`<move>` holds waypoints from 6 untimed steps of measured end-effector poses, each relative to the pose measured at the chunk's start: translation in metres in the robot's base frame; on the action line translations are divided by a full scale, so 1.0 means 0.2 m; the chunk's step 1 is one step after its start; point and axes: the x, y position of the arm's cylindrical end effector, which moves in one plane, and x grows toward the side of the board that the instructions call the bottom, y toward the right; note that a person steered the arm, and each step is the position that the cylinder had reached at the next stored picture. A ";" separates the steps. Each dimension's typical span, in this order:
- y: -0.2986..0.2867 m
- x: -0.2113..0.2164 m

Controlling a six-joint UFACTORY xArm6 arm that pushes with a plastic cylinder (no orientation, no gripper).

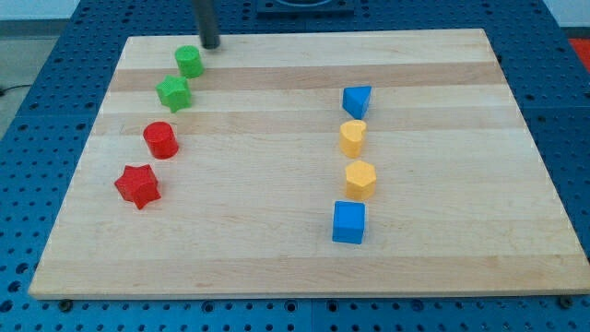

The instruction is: Move the green circle to the top right of the green star

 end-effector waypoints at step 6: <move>0.06 0.19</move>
